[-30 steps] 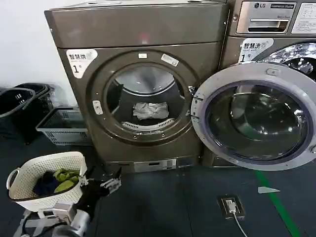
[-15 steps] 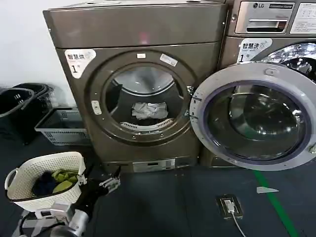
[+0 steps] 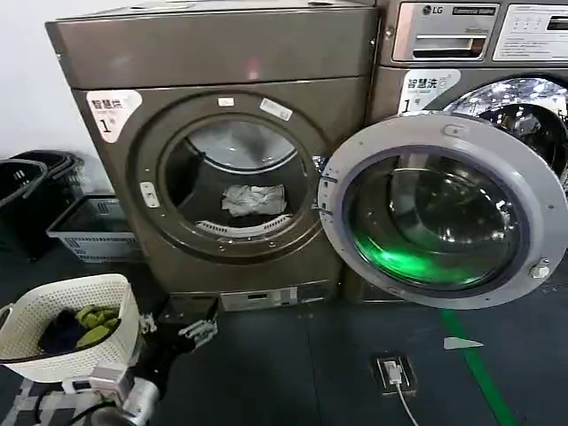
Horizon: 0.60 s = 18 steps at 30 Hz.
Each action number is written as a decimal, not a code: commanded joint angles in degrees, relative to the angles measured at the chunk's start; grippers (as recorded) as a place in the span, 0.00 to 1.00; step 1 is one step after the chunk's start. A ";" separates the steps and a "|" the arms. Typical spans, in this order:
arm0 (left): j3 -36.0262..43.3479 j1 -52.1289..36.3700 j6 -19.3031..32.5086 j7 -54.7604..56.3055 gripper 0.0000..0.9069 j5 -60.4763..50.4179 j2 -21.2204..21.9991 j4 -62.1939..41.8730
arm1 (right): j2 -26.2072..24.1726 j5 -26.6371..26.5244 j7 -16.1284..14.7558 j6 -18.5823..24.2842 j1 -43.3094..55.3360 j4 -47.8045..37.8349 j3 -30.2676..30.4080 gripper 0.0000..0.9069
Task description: Grasp the clothes from the dryer.
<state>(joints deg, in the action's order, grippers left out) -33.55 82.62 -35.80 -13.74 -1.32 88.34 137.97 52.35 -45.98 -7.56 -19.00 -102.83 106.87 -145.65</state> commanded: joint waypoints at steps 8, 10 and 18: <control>0.12 -0.05 0.09 -0.22 1.00 -0.15 0.39 -0.23 | 0.05 -0.57 -0.17 0.16 0.16 0.05 0.05 1.00; 0.14 -0.16 0.07 -0.31 1.00 -0.14 0.40 -0.26 | 0.18 -0.56 -0.27 0.17 0.21 0.19 0.10 1.00; 0.14 -0.39 0.00 -0.50 1.00 -0.01 0.28 -0.38 | 0.61 0.12 -0.88 1.21 0.24 0.71 0.37 1.00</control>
<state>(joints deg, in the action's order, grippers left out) -33.40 82.28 -35.75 -14.12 -1.42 88.70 137.56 52.93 -46.09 -8.02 -18.42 -102.59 107.58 -145.24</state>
